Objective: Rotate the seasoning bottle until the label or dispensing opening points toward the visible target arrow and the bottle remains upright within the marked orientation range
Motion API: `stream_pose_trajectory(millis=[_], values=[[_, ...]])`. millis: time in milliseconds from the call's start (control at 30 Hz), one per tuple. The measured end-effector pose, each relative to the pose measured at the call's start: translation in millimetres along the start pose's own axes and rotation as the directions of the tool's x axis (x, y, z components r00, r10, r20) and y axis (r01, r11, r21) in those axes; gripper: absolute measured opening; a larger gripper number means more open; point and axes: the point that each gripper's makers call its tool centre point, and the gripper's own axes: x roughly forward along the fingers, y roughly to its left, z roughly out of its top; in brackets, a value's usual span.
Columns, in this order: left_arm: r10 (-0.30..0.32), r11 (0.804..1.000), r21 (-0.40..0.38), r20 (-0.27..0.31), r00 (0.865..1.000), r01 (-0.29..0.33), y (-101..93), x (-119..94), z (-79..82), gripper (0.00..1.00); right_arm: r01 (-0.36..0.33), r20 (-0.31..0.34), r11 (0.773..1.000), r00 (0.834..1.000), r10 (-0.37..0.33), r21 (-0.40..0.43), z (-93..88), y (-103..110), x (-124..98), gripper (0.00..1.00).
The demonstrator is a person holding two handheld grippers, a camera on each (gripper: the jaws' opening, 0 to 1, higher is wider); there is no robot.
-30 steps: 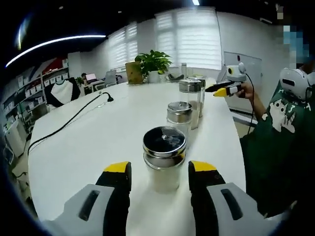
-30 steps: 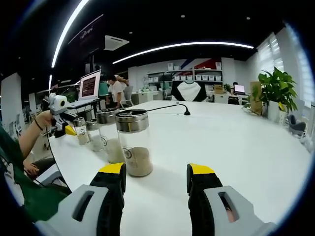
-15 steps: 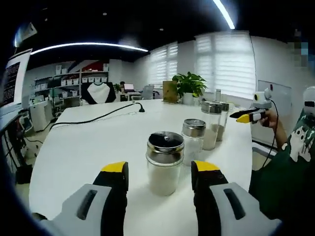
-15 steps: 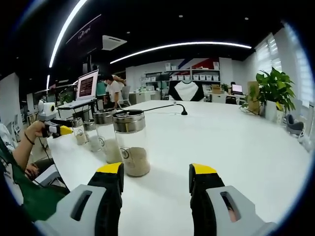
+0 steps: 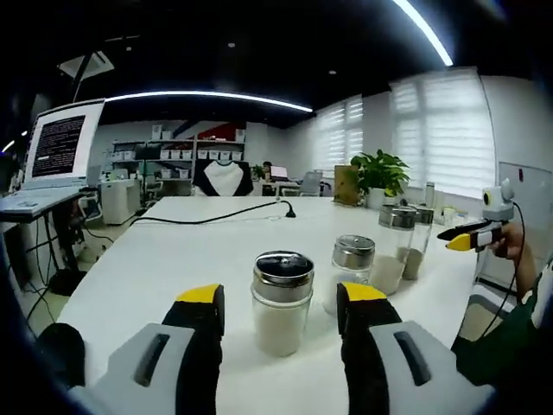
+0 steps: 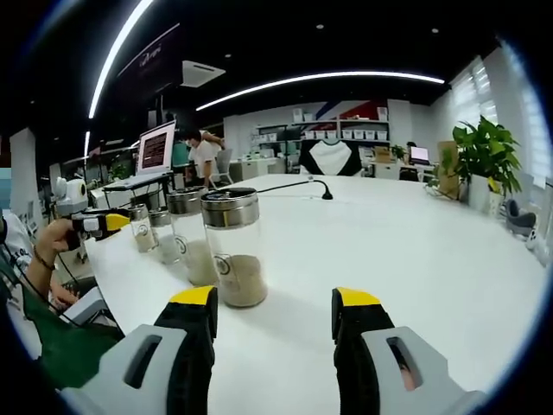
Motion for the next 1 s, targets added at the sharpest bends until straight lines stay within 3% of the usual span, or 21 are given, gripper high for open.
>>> stream_pose_trajectory(millis=[133,167,233,533,700,800,1000], values=[[0.055,0.998,-0.008,0.026,0.998,-0.055,1.4,8,-3.4,0.55,0.002,0.0,1.0,1.0,-0.002,0.001,-0.9,0,0,0.53],[0.101,0.994,-0.032,0.015,0.995,-0.1,6.7,8,-7.3,0.55,0.002,0.0,1.0,1.0,-0.002,0.002,-1.1,0,0,0.53],[0.117,0.993,-0.011,0.041,0.992,-0.117,7.4,10,-5.9,0.55,0.003,0.002,1.0,1.0,-0.003,0.001,-1.0,0,-1,0.53],[0.123,0.991,-0.066,0.063,0.99,-0.119,5.3,16,-4.3,0.49,0.005,0.001,1.0,1.0,-0.005,0.005,-1.3,-2,-1,0.53],[0.119,0.989,-0.091,0.065,0.991,-0.113,2.0,16,-4.2,0.37,0.005,0.001,1.0,1.0,-0.005,0.005,-1.4,-2,-1,0.53],[0.119,0.992,-0.039,0.062,0.991,-0.117,-1.2,17,-6.0,0.36,0.007,0.002,1.0,1.0,-0.007,0.007,-1.2,-3,-1,0.53],[0.1,0.995,-0.038,0.073,0.992,-0.097,-4.1,14,-5.6,0.35,0.009,0.0,1.0,1.0,-0.009,0.01,-2.2,-4,-2,0.53]])
